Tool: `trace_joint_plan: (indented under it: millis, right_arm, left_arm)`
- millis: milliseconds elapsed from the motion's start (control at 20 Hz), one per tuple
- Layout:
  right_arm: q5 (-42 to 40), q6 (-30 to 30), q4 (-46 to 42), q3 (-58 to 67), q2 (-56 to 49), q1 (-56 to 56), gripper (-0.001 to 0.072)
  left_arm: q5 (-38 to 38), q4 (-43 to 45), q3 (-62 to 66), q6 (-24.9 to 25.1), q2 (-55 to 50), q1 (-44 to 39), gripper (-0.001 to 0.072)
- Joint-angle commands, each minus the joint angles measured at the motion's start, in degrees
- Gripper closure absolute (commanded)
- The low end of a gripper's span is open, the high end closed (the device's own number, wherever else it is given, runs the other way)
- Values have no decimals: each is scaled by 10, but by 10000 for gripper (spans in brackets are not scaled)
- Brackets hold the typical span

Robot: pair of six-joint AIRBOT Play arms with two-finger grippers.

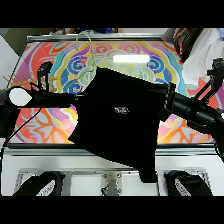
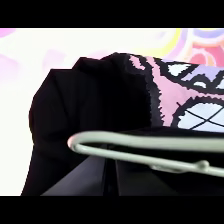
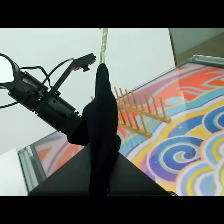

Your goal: Fold the clothes and pants, and hang the long-sleeved shirts on hangers.

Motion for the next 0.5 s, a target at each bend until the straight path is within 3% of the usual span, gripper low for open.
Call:
trace_joint_plan:
  millis: [0, 450]
  right_arm:
    - [5, 3, 4, 1, 5, 0, 703]
    - [7, -12, -73, 1, 7, 0, 703]
  left_arm:
    - [-4, 2, 1, 3, -12, 3, 687]
    - [-28, 2, 18, 25, -14, 20, 687]
